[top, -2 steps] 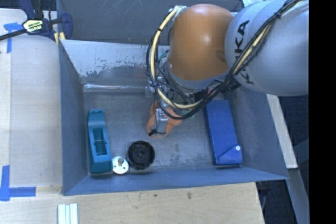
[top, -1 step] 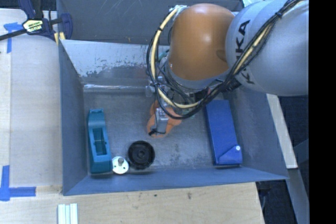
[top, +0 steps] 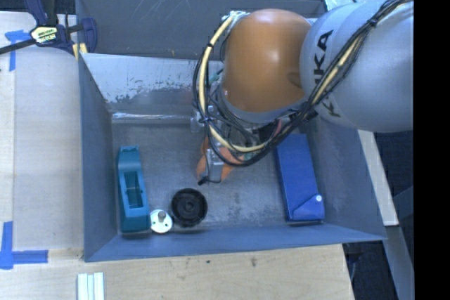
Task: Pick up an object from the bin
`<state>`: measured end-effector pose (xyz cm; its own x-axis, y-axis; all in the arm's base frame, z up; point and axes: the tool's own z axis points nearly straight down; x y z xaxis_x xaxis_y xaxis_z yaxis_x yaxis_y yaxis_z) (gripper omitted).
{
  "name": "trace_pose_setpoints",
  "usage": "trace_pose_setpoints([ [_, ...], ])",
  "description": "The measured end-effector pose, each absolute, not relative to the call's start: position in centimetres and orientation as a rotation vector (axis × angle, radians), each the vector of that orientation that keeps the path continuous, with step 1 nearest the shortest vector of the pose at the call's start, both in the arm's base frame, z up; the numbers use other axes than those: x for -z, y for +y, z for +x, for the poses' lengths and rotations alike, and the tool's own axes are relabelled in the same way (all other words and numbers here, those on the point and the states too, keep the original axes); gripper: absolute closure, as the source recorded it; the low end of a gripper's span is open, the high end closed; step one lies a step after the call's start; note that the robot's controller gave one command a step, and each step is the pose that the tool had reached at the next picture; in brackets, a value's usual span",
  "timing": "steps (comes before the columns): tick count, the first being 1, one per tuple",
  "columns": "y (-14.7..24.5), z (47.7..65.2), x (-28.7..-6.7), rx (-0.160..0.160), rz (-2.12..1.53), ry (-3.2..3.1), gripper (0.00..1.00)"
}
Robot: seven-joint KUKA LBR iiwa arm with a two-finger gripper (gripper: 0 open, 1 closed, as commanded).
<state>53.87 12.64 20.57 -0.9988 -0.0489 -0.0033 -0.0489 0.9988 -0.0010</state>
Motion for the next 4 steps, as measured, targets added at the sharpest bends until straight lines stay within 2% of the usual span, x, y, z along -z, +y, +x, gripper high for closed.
trace_pose_setpoints([
  [1,11.9,52.5,-16.5,-0.004,-0.166,3.129,0.00],
  [2,11.3,52.0,-12.9,0.001,-0.144,3.138,0.00],
  [3,11.3,53.0,-10.1,0.000,-0.359,3.120,0.00],
  [4,11.0,51.5,-8.7,-0.001,-0.116,3.138,0.00],
])
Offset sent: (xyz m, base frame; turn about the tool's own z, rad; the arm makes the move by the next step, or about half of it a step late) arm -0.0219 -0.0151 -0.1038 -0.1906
